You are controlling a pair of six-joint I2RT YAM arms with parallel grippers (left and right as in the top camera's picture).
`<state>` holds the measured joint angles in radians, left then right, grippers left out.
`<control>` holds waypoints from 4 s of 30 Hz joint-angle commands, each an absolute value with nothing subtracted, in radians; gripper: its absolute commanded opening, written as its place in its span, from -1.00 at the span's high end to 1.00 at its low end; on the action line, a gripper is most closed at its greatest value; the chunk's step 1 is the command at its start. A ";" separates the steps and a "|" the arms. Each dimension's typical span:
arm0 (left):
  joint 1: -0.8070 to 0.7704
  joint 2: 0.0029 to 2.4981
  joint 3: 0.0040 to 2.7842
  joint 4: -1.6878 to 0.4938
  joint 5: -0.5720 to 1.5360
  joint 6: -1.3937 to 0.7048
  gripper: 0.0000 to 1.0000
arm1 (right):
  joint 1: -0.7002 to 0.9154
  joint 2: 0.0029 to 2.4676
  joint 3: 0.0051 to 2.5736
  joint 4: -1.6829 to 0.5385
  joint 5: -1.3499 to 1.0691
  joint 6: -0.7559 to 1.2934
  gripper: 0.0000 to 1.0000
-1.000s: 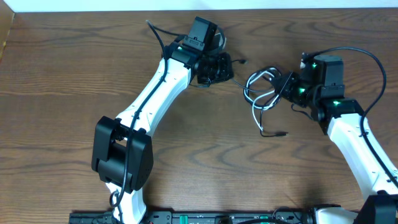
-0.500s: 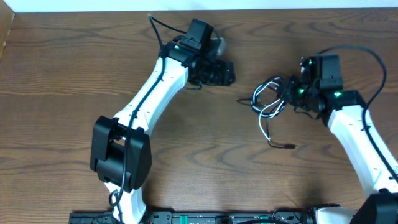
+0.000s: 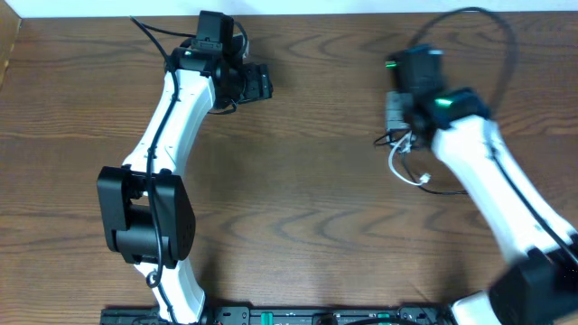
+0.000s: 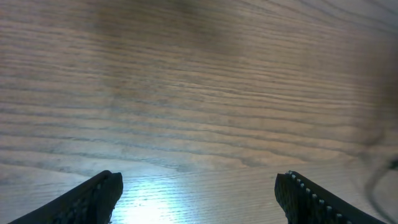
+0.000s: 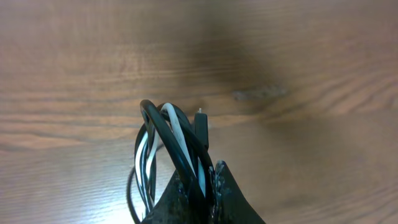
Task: Untangle cables
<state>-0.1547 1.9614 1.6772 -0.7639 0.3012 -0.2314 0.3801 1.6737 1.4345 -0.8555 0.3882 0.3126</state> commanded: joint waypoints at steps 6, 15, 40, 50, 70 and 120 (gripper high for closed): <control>-0.147 1.921 1.687 -0.770 0.305 -0.229 -0.67 | 0.602 1.906 1.509 -0.849 0.570 0.220 0.50; -0.147 1.921 1.687 -0.763 0.302 -0.229 -0.67 | 0.677 1.893 1.540 -0.788 0.322 0.239 -0.09; -0.488 2.090 1.685 -0.739 0.328 0.177 -0.67 | 0.039 1.741 1.550 -0.959 -0.060 0.249 -0.36; -0.519 2.238 1.685 -0.629 0.276 0.186 -0.59 | 0.047 1.741 1.549 -0.965 -0.060 0.237 -0.37; -0.558 2.236 1.710 -0.529 0.138 0.191 -0.28 | 0.047 1.741 1.546 -0.969 -0.060 0.230 -0.45; -0.568 2.208 1.711 -0.538 0.104 0.035 0.85 | 0.049 1.741 1.528 -0.975 -0.160 0.162 -0.46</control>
<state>-0.5980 2.2704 1.6970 -0.5167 0.1226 0.1448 0.0433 1.7397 1.5360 -0.9768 -0.0875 0.2199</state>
